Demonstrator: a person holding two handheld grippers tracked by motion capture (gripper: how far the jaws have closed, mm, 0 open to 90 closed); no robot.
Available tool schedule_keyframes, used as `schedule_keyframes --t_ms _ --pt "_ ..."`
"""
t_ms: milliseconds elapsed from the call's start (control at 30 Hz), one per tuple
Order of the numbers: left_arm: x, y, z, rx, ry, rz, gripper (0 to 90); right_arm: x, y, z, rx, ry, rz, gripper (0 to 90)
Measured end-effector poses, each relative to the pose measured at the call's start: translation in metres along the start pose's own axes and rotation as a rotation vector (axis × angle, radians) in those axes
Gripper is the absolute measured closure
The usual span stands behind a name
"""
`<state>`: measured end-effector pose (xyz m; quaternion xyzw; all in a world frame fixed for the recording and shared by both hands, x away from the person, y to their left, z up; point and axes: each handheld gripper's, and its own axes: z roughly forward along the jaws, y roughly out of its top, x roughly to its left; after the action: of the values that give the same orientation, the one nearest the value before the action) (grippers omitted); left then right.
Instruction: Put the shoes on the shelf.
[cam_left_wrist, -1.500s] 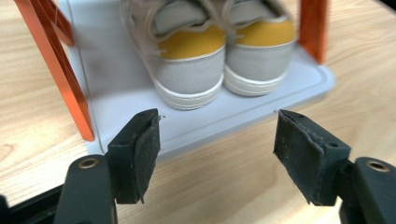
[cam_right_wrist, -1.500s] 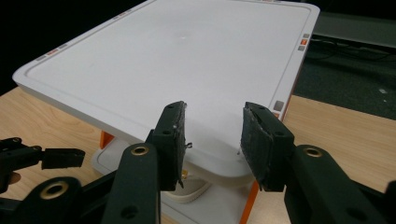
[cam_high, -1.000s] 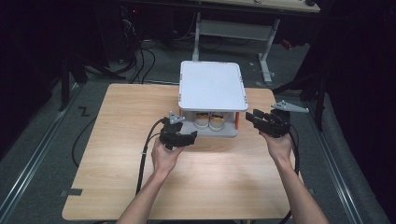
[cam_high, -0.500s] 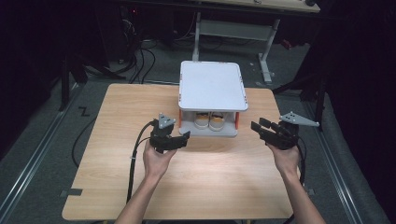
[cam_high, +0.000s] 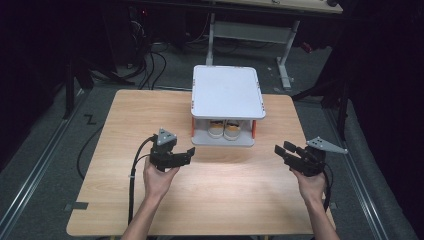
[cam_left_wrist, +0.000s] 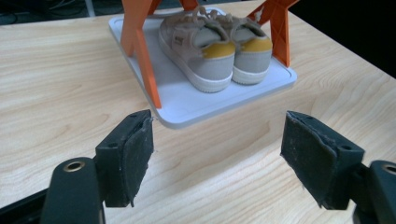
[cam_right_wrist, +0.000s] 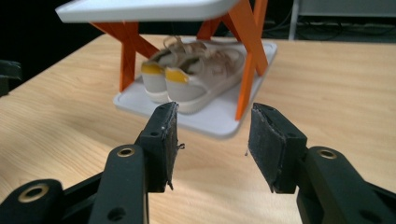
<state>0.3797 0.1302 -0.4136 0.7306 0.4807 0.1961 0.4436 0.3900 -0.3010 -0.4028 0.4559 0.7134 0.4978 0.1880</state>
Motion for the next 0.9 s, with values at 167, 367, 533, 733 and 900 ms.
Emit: schedule_keyframes --t_ms 167,367,533,733,900 --pt "0.006 -0.011 0.001 0.022 0.006 0.001 25.6 -0.007 -0.019 0.001 0.028 -0.017 0.02 52.2" --pt "0.016 -0.028 0.004 0.053 0.03 -0.028 25.6 -0.016 -0.039 0.005 0.067 -0.053 0.041 52.5" --pt "0.024 -0.043 0.008 0.086 0.054 -0.043 25.8 -0.02 -0.051 0.011 0.102 -0.086 0.027 52.7" --pt "0.033 -0.06 0.017 0.132 0.133 -0.038 26.9 -0.024 -0.066 0.025 0.167 -0.145 0.007 51.3" --pt "0.039 -0.069 0.023 0.161 0.195 -0.028 28.9 -0.027 -0.076 0.033 0.204 -0.202 -0.025 50.0"
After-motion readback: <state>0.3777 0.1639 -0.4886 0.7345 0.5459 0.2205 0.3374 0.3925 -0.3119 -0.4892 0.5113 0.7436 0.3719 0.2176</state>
